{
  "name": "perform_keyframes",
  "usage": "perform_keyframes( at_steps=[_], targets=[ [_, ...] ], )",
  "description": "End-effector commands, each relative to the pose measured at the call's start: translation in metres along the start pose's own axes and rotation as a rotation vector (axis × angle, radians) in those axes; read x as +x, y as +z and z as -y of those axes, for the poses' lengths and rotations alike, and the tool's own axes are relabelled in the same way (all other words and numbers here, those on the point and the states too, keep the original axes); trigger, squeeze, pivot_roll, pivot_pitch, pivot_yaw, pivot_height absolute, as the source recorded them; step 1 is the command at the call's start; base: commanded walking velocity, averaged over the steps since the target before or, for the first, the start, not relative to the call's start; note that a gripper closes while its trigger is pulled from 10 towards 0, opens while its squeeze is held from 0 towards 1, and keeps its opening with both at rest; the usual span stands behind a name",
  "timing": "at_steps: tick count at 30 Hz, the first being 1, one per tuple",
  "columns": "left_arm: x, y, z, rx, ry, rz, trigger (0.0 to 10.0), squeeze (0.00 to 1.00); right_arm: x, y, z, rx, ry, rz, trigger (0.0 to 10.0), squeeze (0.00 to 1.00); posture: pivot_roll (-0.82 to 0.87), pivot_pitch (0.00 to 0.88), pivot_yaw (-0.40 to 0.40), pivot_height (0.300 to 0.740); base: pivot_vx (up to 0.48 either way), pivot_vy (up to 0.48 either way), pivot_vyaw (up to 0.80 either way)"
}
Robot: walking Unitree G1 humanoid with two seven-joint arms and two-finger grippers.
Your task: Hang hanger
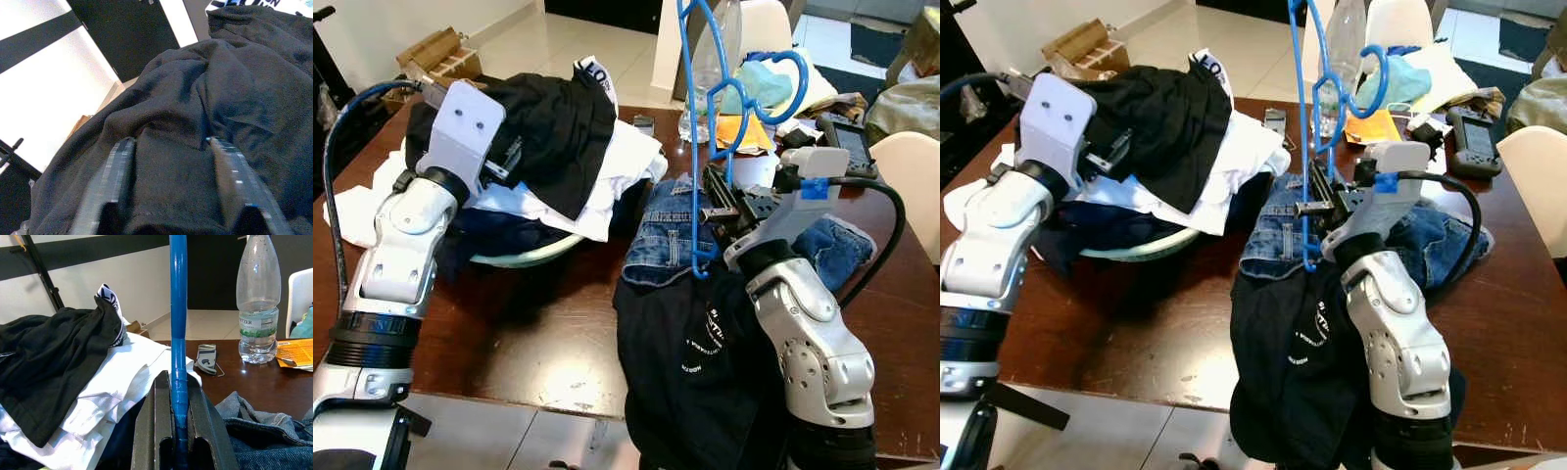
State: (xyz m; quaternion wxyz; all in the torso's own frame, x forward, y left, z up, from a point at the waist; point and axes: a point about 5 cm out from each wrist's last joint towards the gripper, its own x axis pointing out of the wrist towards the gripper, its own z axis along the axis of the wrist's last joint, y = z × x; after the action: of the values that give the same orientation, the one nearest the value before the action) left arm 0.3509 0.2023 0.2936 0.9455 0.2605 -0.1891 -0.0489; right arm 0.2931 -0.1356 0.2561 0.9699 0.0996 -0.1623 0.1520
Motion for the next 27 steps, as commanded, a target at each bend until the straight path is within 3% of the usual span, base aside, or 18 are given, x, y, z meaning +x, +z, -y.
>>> perform_keyframes(
  at_steps=[1,10,11,12,13,14,15,16,18,19,21,22,25,26,27],
  targets=[
    [-0.002,-0.002,-0.006,0.014,0.020,-0.009,0.0,0.00,-0.001,0.003,0.001,-0.005,0.000,0.014,10.0,0.00,0.07,0.200,-0.016,0.740,0.000,0.000,0.00],
    [-0.001,0.009,-0.004,-0.048,0.001,0.027,0.0,0.00,-0.001,0.003,0.001,-0.003,-0.002,0.015,10.0,0.00,0.07,0.200,-0.016,0.740,0.000,0.000,0.00],
    [-0.001,0.015,-0.002,-0.109,-0.024,0.055,0.0,0.00,-0.001,0.002,0.001,-0.002,-0.003,0.015,10.0,0.00,0.07,0.200,-0.016,0.740,0.000,0.000,0.00],
    [0.000,0.028,0.001,-0.222,-0.077,0.115,0.0,0.00,-0.001,0.002,0.001,-0.002,-0.005,0.015,10.0,0.00,0.07,0.200,-0.016,0.740,0.000,0.000,0.00],
    [0.000,0.028,0.001,-0.222,-0.077,0.115,0.0,0.00,-0.001,0.002,0.001,-0.002,-0.005,0.015,10.0,0.00,0.07,0.200,-0.016,0.740,0.000,0.000,0.00],
    [0.000,0.042,0.004,-0.323,-0.143,0.177,0.0,0.00,0.000,0.002,0.002,-0.002,-0.006,0.016,10.0,0.00,0.08,0.198,-0.015,0.740,0.000,0.000,0.00],
    [0.000,0.042,0.004,-0.323,-0.143,0.177,0.0,0.00,0.000,0.002,0.002,-0.002,-0.006,0.016,10.0,0.00,0.08,0.198,-0.015,0.740,0.000,0.000,0.00],
    [-0.001,0.058,0.007,-0.416,-0.212,0.253,0.0,0.00,0.000,0.002,0.002,-0.002,-0.007,0.016,10.0,0.00,0.08,0.198,-0.015,0.740,0.000,0.000,0.00],
    [-0.001,0.058,0.007,-0.416,-0.212,0.253,0.0,0.00,0.000,0.002,0.002,-0.002,-0.007,0.016,10.0,0.00,0.08,0.198,-0.015,0.740,0.000,0.000,0.00],
    [-0.003,0.081,0.006,-0.546,-0.284,0.354,0.9,0.00,0.000,0.003,0.002,-0.003,-0.009,0.017,10.0,0.00,0.08,0.195,-0.013,0.740,0.000,0.000,0.00],
    [-0.003,0.081,0.006,-0.546,-0.284,0.354,0.9,0.00,0.000,0.003,0.002,-0.003,-0.009,0.017,10.0,0.00,0.08,0.195,-0.013,0.740,0.000,0.000,0.00],
    [-0.005,0.104,0.001,-0.646,-0.340,0.456,0.8,0.00,0.001,0.003,0.003,-0.004,-0.011,0.019,10.0,0.00,0.08,0.195,-0.012,0.740,0.000,0.000,0.00],
    [-0.005,0.104,0.001,-0.646,-0.340,0.456,0.8,0.00,0.001,0.003,0.003,-0.004,-0.011,0.019,10.0,0.00,0.08,0.195,-0.012,0.740,0.000,0.000,0.00],
    [-0.009,0.122,-0.006,-0.719,-0.380,0.542,1.2,0.00,0.001,0.003,0.004,-0.005,-0.013,0.020,10.0,0.00,0.08,0.195,-0.012,0.740,0.000,0.000,0.00],
    [-0.009,0.122,-0.006,-0.719,-0.380,0.542,1.2,0.00,0.001,0.003,0.004,-0.005,-0.013,0.020,10.0,0.00,0.08,0.195,-0.012,0.740,0.000,0.000,0.00]
  ],
)
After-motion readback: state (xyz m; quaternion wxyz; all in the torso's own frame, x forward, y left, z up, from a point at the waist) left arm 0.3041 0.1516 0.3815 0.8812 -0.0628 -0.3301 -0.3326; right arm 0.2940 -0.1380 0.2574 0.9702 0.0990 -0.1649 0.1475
